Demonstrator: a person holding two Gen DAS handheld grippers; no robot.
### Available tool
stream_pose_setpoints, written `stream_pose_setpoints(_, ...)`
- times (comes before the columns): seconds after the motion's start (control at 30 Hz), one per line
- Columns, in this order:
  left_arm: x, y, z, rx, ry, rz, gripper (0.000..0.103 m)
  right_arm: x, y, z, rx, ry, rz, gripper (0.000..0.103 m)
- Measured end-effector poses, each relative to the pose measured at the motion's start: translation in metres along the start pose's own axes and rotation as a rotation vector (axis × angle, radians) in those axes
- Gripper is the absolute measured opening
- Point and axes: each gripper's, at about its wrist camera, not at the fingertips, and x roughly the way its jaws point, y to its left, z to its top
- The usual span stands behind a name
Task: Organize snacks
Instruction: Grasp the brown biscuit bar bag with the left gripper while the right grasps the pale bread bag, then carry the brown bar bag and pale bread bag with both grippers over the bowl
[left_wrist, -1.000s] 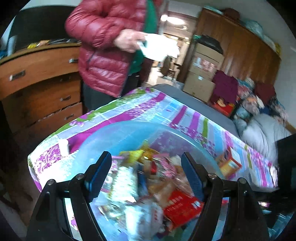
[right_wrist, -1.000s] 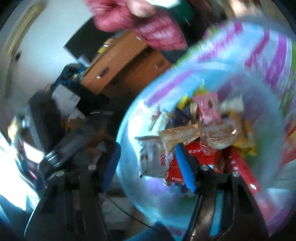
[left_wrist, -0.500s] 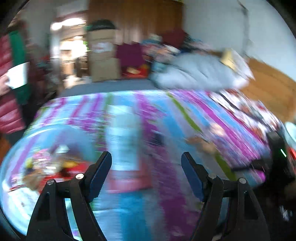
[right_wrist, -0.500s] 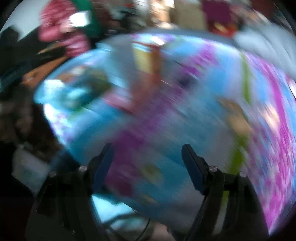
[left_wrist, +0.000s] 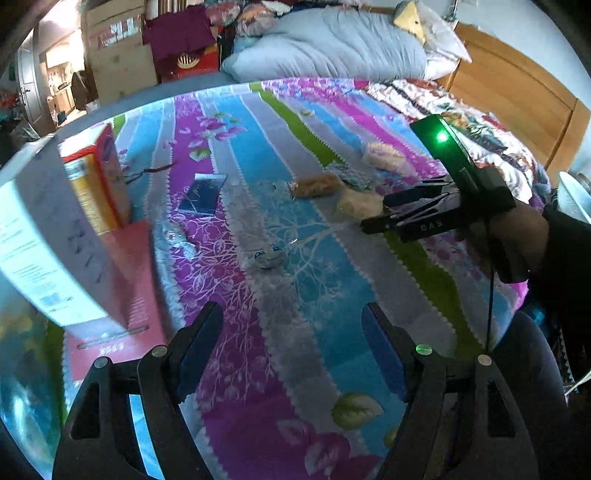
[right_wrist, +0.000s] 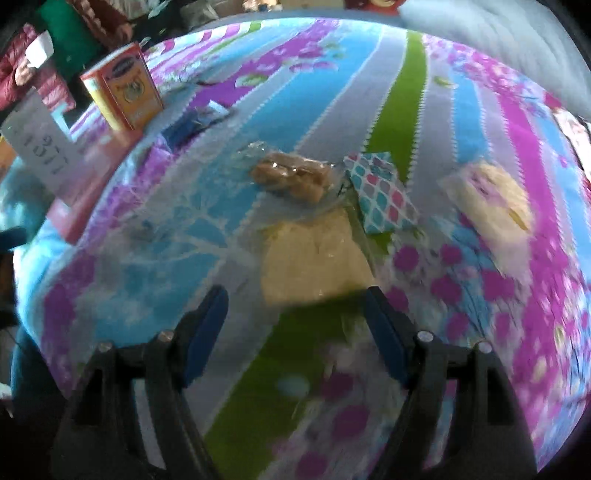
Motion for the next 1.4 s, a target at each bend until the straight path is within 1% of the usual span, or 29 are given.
stream_pose_setpoints(0.07, 0.011, 0.003, 0.004, -0.007, 0.009, -0.015, 0.079, 0.007, 0.001, 0.002, -0.011, -0.004, -0.027, 0.086)
stream_pose_setpoints(0.17, 0.03, 0.002, 0.015, -0.01, 0.019, -0.016, 0.079, 0.006, 0.001, -0.001, -0.014, -0.042, -0.024, 0.086)
stream_pose_setpoints(0.2, 0.037, 0.001, 0.019, -0.006, 0.021, -0.014, 0.079, 0.005, -0.001, -0.002, -0.003, -0.055, -0.019, 0.084)
stream_pose_setpoints(0.23, 0.042, 0.001, 0.024, -0.005, 0.022, -0.012, 0.079, 0.001, -0.004, -0.004, 0.016, -0.083, -0.023, 0.074)
stream_pose_setpoints(0.27, 0.048, 0.001, 0.029, -0.009, 0.019, -0.009, 0.079, -0.002, -0.008, -0.008, 0.04, -0.105, -0.007, 0.068)
stream_pose_setpoints(0.33, 0.057, 0.001, 0.038, -0.021, 0.01, -0.015, 0.079, -0.01, -0.018, -0.017, 0.098, -0.144, 0.045, 0.067)
stream_pose_setpoints(0.37, 0.061, 0.0, 0.042, -0.022, 0.007, -0.014, 0.079, -0.013, -0.019, -0.02, 0.111, -0.155, 0.057, 0.067)
stream_pose_setpoints(0.47, 0.077, -0.002, 0.057, 0.007, -0.014, -0.018, 0.079, -0.031, -0.022, -0.042, 0.166, -0.204, 0.104, 0.066)
stream_pose_setpoints(0.5, 0.087, -0.002, 0.062, 0.011, -0.007, -0.032, 0.079, -0.039, -0.025, -0.053, 0.197, -0.22, 0.118, 0.066)
stream_pose_setpoints(0.57, 0.104, -0.004, 0.071, 0.02, 0.007, -0.022, 0.079, -0.046, -0.028, -0.068, 0.246, -0.237, 0.12, 0.066)
stream_pose_setpoints(0.7, 0.135, -0.016, 0.09, 0.099, -0.004, -0.021, 0.079, -0.057, -0.031, -0.096, 0.314, -0.254, 0.138, 0.066)
stream_pose_setpoints(0.83, 0.156, -0.039, 0.107, 0.276, -0.014, -0.043, 0.079, -0.056, -0.036, -0.11, 0.339, -0.281, 0.153, 0.067)
stream_pose_setpoints(0.9, 0.171, -0.045, 0.112, 0.355, 0.013, -0.056, 0.079, -0.055, -0.038, -0.111, 0.342, -0.291, 0.162, 0.067)
stream_pose_setpoints(1.0, 0.19, -0.042, 0.113, 0.4, 0.058, -0.039, 0.079, -0.054, -0.04, -0.111, 0.349, -0.304, 0.172, 0.067)
stream_pose_setpoints(1.07, 0.195, -0.033, 0.115, 0.363, 0.061, -0.067, 0.08, -0.053, -0.041, -0.11, 0.354, -0.31, 0.18, 0.067)
stream_pose_setpoints(1.13, 0.196, -0.026, 0.118, 0.321, 0.07, -0.082, 0.074, -0.053, -0.041, -0.11, 0.355, -0.315, 0.183, 0.067)
stream_pose_setpoints(1.17, 0.197, -0.025, 0.119, 0.3, 0.076, -0.082, 0.064, -0.053, -0.042, -0.11, 0.354, -0.317, 0.182, 0.067)
stream_pose_setpoints(1.2, 0.196, -0.024, 0.119, 0.279, 0.077, -0.09, 0.046, -0.053, -0.041, -0.112, 0.353, -0.319, 0.181, 0.067)
stream_pose_setpoints(1.23, 0.194, -0.024, 0.119, 0.269, 0.078, -0.112, 0.04, -0.053, -0.041, -0.112, 0.354, -0.322, 0.181, 0.067)
stream_pose_setpoints(1.27, 0.193, -0.027, 0.119, 0.262, 0.079, -0.104, 0.037, -0.053, -0.041, -0.112, 0.354, -0.323, 0.18, 0.067)
stream_pose_setpoints(1.3, 0.192, -0.03, 0.118, 0.265, 0.075, -0.092, 0.036, -0.053, -0.041, -0.113, 0.352, -0.325, 0.177, 0.067)
stream_pose_setpoints(1.4, 0.188, -0.038, 0.111, 0.269, 0.065, -0.069, 0.035, -0.053, -0.039, -0.112, 0.345, -0.324, 0.167, 0.067)
